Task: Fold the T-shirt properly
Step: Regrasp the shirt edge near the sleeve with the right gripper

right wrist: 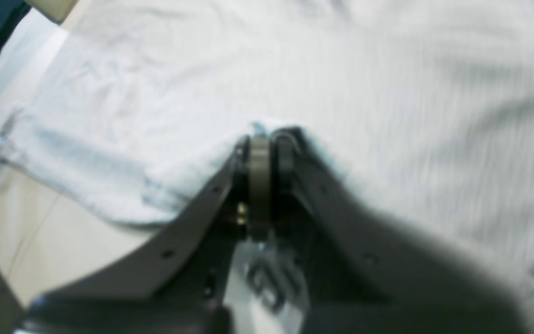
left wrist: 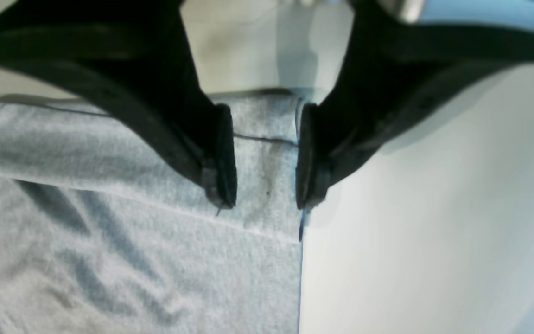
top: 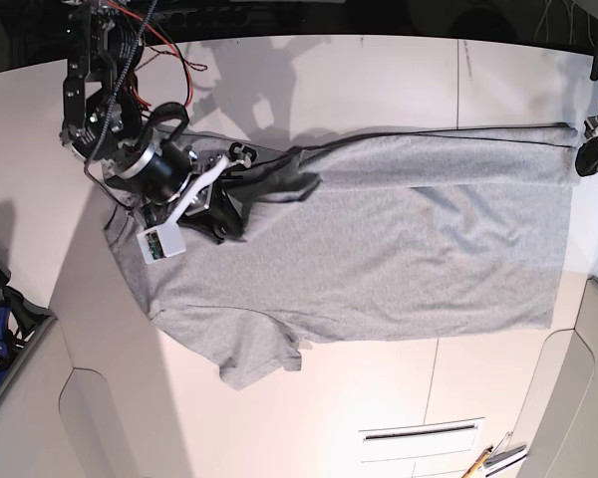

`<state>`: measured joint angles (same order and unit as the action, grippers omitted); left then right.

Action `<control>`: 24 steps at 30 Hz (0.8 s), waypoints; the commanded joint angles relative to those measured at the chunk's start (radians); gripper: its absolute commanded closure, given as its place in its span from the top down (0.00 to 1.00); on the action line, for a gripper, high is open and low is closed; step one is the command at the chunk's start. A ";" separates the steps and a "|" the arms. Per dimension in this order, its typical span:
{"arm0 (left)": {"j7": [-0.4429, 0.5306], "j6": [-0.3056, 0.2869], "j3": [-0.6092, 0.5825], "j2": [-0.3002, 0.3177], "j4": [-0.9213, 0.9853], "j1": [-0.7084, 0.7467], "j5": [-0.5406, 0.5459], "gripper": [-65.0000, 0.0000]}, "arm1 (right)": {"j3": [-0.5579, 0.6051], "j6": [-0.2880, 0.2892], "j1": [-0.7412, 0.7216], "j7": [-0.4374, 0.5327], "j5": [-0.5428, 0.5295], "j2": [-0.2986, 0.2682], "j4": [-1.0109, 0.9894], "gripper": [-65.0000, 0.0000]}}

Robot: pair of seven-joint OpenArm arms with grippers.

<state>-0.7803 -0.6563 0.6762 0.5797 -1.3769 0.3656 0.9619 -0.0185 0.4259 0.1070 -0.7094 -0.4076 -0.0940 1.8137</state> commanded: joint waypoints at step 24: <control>0.031 -0.042 0.010 0.024 -0.105 -0.003 0.051 0.33 | -0.122 -0.002 -0.171 -0.066 0.042 -0.003 -0.126 0.00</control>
<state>-0.7689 -0.6823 0.6762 0.5793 -1.4658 0.3660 0.9939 -0.1379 0.4198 -0.0502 -0.7933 -0.3508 -0.0937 1.6691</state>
